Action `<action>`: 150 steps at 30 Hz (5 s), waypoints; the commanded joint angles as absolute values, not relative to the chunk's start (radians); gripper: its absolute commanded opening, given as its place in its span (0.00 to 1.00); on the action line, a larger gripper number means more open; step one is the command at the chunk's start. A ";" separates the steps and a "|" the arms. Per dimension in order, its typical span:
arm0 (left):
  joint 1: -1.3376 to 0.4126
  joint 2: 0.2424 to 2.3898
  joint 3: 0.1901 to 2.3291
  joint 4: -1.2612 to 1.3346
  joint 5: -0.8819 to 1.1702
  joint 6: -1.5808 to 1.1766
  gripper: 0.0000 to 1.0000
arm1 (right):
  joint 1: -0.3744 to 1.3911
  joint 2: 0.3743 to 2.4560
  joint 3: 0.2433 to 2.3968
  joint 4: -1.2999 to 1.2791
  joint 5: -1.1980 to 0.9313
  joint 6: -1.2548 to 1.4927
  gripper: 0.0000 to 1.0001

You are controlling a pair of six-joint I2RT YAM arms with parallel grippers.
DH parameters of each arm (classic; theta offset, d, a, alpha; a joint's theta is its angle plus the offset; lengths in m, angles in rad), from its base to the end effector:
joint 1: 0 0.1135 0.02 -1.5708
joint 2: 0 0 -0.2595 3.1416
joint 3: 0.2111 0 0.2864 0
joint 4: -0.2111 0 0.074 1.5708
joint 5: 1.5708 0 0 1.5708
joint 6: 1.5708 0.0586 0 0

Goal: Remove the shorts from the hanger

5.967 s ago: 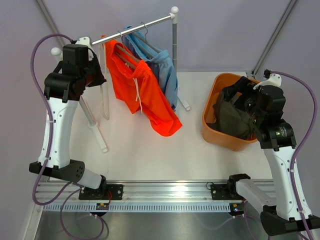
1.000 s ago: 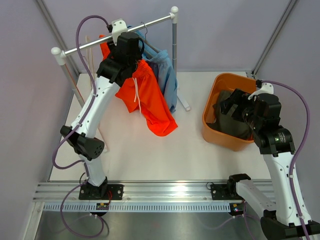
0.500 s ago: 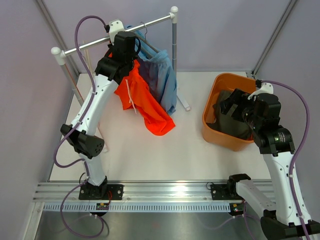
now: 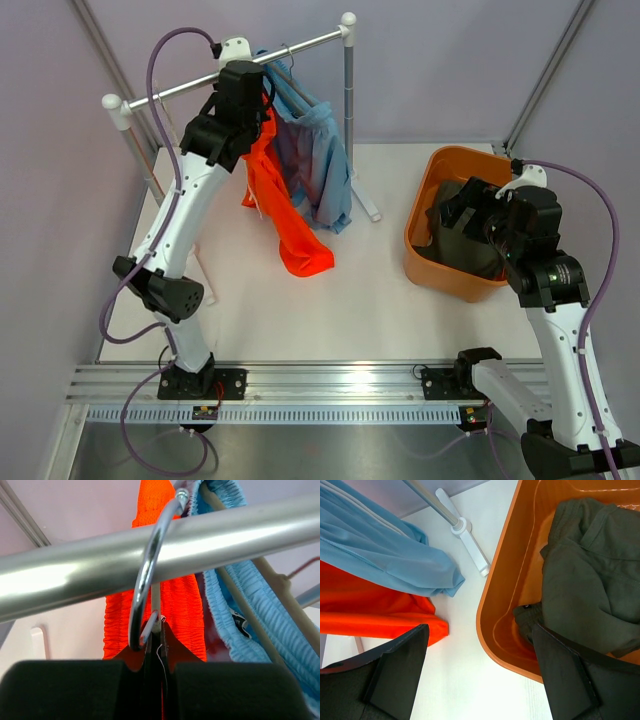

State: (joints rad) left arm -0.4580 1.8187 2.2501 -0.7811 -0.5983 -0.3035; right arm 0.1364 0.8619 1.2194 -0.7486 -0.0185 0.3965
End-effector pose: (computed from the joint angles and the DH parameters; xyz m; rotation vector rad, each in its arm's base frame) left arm 0.3985 -0.1596 0.4947 -0.2506 1.8411 0.0477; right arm 0.2128 0.0303 0.4142 0.2446 1.9648 0.3666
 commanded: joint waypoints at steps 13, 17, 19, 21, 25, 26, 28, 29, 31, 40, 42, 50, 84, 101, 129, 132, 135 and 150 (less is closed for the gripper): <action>-0.468 1.615 2.323 -0.920 -0.439 -0.163 0.00 | 0.135 0.868 1.247 -0.710 -0.021 0.388 0.93; -0.468 1.547 2.217 -0.956 -0.390 -0.176 0.00 | 0.133 0.868 1.249 -0.710 -0.026 0.388 0.93; -0.468 1.520 2.177 -0.965 -0.382 -0.178 0.00 | 0.135 0.870 1.249 -0.712 -0.029 0.385 0.94; -0.469 1.485 2.122 -0.974 -0.370 -0.176 0.00 | 0.135 0.876 1.252 -0.715 -0.032 0.383 0.94; -0.500 1.419 2.028 -0.989 -0.337 -0.178 0.00 | 0.133 0.874 1.259 -0.718 -0.092 0.377 0.94; -0.530 1.402 2.004 -0.989 -0.342 -0.181 0.00 | 0.135 0.874 1.265 -0.721 -0.107 0.376 0.93; -0.569 1.350 1.930 -0.992 -0.367 -0.187 0.00 | 0.140 0.871 1.275 -0.729 -0.136 0.374 0.92; -0.610 1.333 1.907 -0.996 -0.376 -0.190 0.00 | 0.159 0.870 1.287 -0.733 -0.140 0.370 0.92; -0.652 1.293 1.835 -0.999 -0.412 -0.199 0.00 | 0.198 0.880 1.298 -0.738 -0.129 0.370 0.91; -0.845 1.163 1.582 -0.956 -0.382 -0.288 0.00 | 0.638 1.034 1.368 -0.723 0.109 0.428 0.91; -0.893 1.140 1.531 -0.954 -0.390 -0.304 0.00 | 0.730 1.063 1.376 -0.718 0.167 0.442 0.91; -0.994 1.111 1.428 -0.887 -0.331 -0.350 0.00 | 1.005 1.301 1.477 -0.700 0.359 0.482 0.89; -1.232 0.901 1.250 -0.882 -0.371 -0.396 0.00 | 0.818 1.399 1.529 -0.735 0.542 0.443 0.00; -1.232 0.848 1.250 -0.687 -0.159 -0.276 0.00 | 0.839 1.394 1.469 -0.739 0.573 0.449 0.00; -1.210 1.025 1.288 0.092 -0.824 -0.069 0.00 | 1.235 1.427 1.689 -0.937 0.670 0.516 0.00; -1.183 1.066 1.296 0.191 -0.850 -0.006 0.00 | 1.270 1.425 1.729 -0.952 0.661 0.505 0.00; -1.144 1.112 1.319 0.256 -0.873 0.080 0.00 | 1.305 1.424 1.767 -0.982 0.673 0.494 0.00; -1.012 1.115 1.436 0.082 -0.888 0.045 0.00 | 1.353 1.361 2.054 -1.106 0.905 0.381 0.00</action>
State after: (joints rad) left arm -1.0145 1.1618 1.3731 0.1509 -0.8715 0.1200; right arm 1.3815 1.4284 1.9156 -1.1049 0.7277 0.4351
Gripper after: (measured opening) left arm 0.046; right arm 0.032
